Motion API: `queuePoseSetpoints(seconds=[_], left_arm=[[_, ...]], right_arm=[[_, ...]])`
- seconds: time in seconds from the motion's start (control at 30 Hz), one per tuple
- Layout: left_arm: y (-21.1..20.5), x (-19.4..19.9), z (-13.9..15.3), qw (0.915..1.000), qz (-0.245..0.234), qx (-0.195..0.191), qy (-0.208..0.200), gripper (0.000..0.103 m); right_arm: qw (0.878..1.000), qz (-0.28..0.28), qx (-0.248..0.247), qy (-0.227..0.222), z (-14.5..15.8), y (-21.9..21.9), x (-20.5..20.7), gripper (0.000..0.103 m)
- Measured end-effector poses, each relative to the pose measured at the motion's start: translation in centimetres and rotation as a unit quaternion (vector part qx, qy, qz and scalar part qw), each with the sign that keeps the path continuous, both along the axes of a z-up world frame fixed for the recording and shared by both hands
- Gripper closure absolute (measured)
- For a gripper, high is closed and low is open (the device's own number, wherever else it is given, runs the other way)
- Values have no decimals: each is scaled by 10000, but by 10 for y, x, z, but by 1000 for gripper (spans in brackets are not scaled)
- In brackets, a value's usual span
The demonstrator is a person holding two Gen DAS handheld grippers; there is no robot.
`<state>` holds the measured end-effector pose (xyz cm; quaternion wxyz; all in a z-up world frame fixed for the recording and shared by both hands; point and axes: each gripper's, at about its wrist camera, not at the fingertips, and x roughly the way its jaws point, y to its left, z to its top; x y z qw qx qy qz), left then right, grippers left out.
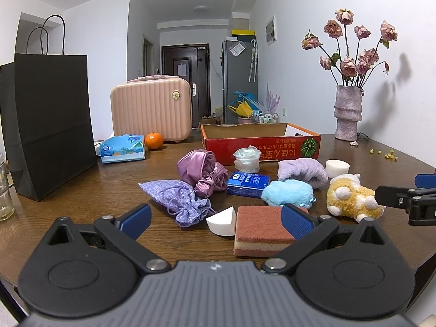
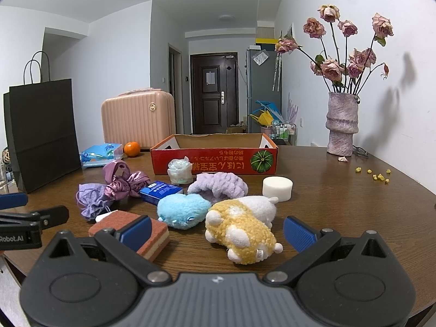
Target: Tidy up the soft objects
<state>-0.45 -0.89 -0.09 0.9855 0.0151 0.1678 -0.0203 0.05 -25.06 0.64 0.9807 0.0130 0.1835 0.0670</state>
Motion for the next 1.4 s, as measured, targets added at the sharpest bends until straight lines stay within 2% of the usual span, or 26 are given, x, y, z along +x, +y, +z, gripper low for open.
queuePoseSetpoints(seconds=[0.77,1.13,1.4], left_arm=[[-12,21,2,9995,-181,202,169,0],[-26,40,-3,9979,-304,366,433,0],[-40,57,-11,9951,-421,449,770,0]], right_arm=[[9999,-74,-75,129,-3,-7,15,0],[9995,-114,-27,287,-14,-14,30,0],[9991,-155,7,396,-22,-23,42,0]])
